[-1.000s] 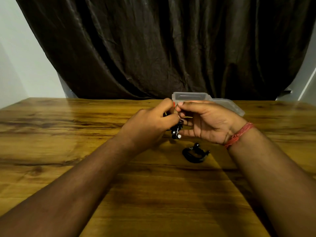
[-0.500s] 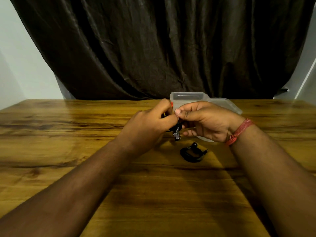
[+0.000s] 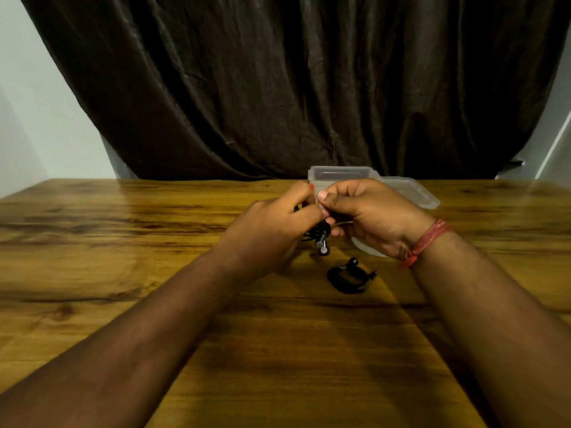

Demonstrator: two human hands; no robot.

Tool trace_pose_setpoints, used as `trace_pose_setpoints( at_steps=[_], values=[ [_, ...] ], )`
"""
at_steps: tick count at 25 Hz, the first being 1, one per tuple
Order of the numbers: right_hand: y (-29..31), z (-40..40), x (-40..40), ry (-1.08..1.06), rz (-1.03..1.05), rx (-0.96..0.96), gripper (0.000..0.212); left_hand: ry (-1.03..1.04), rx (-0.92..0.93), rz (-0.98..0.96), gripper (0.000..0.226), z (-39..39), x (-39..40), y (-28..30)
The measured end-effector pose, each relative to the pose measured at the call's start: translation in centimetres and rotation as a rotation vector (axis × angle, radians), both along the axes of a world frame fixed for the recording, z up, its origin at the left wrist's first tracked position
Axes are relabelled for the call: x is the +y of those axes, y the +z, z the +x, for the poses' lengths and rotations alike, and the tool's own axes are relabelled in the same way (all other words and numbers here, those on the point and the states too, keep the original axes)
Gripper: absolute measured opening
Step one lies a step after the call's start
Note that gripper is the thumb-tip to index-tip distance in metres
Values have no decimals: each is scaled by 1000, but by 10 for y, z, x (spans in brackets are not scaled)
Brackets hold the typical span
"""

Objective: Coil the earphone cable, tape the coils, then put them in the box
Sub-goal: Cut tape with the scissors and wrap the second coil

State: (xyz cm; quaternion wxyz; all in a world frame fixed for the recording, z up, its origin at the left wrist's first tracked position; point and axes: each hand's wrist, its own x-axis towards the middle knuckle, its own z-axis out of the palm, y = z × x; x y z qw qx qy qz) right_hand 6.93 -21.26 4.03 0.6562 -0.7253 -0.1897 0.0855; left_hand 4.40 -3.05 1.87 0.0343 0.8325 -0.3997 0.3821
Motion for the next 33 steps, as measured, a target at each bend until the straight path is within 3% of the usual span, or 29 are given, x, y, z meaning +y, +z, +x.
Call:
trace_pose_setpoints(
  at_steps=[6, 16, 25, 28, 33],
  values=[
    [-7, 5, 5, -71, -160, -89, 27, -15, 91, -6, 16, 4, 0, -1],
    [-5, 4, 8, -188, -269, -290, 28, -94, 403, -572, 9, 8, -5, -3],
    [-6, -3, 12, -241, -534, -573, 16, -17, 545, -650, 11, 5, -6, -2],
    [-6, -2, 11, -216, -571, -667, 13, 31, 686, -745, 11, 4, -6, -3],
    [-8, 1, 9, -213, -532, -623, 12, -1, 876, -973, 14, 7, -7, -3]
  ],
)
